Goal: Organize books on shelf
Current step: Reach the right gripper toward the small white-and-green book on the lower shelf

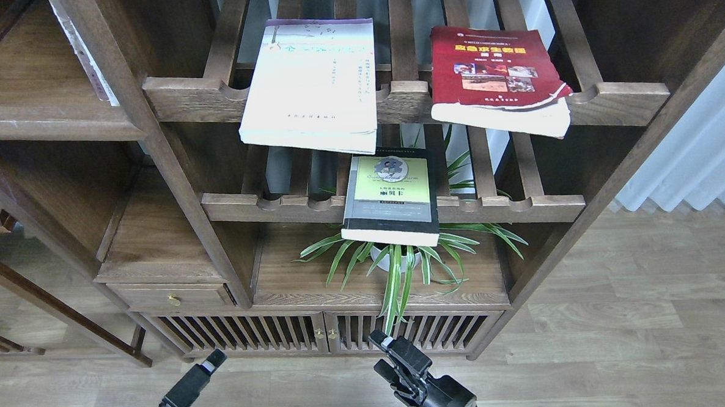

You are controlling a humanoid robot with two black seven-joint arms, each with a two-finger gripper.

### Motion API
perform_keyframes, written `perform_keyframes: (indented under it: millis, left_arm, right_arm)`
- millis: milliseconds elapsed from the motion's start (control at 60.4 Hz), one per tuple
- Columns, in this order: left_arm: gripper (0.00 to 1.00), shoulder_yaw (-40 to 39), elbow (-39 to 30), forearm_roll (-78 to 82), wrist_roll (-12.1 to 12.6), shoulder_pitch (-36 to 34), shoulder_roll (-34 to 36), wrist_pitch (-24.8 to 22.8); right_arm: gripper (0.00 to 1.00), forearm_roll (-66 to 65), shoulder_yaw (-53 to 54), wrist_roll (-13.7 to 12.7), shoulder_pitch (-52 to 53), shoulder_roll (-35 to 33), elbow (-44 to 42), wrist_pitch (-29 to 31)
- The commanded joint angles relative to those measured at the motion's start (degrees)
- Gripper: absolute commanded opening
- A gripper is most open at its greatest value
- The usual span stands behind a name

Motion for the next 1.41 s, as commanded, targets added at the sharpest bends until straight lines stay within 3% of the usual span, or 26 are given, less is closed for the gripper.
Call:
perform_keyframes:
  millis: [0, 66, 99, 762, 927, 1391]
  left_arm:
    - [1.00, -0.60, -0.03, 0.02, 2.58, 0.03, 0.13, 0.01]
    - [1.00, -1.73, -0.03, 0.01, 5.48, 0.11, -0.22, 0.01]
    - [1.00, -2.00, -0.03, 0.10, 5.67, 0.03, -0.31, 0.01]
    - [1.00, -3.85, 0.76, 0.10, 6.37, -0.77, 0.04, 0.01]
    - [1.00, -6.57, 3.30, 0.10, 6.37, -0.77, 0.13, 0.01]
    - [1.00, -9.04, 10.07, 0.10, 6.28, -0.68, 0.39, 0.01]
  right_arm:
    - [1.00, -0.34, 1.49, -0.01, -0.07, 0.01, 2.49, 0.03]
    - [1.00, -0.25, 3.24, -0.01, 0.02, 0.01, 2.41, 0.03]
    - [1.00, -0.25, 3.69, 0.08, 0.02, 0.01, 2.32, 0.03]
    - [1.00, -3.41, 2.11, -1.15, 1.69, 0.01, -2.60, 0.03]
    - [1.00, -5.26, 0.70, -0.10, 5.55, 0.01, -3.22, 0.03]
    - [1.00, -5.09, 0.53, 0.17, 7.40, 0.01, 4.16, 0.03]
